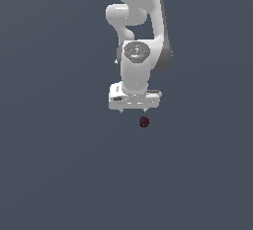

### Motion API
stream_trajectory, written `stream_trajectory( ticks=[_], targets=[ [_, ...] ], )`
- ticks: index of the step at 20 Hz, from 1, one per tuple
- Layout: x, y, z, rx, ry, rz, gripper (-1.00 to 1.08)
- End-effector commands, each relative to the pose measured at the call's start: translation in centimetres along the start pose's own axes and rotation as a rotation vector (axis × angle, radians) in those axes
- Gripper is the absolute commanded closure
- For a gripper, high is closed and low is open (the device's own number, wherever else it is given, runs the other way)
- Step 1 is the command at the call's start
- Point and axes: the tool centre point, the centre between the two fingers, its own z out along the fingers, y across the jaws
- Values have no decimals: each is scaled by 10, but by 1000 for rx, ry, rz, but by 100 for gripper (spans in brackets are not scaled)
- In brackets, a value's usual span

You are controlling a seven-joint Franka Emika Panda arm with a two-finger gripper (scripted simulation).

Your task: Pick up the object and move it to a goal position.

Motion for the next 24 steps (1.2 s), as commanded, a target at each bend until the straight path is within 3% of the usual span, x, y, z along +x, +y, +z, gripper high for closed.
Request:
stream_trajectory(
  ticks=[1,13,24],
  targets=[
    [0,-9,10,-2,7,18,-92],
    [-7,-56,63,-8,52,123,-92],
    [-9,-64,75,-8,58,137,-92]
  ],
)
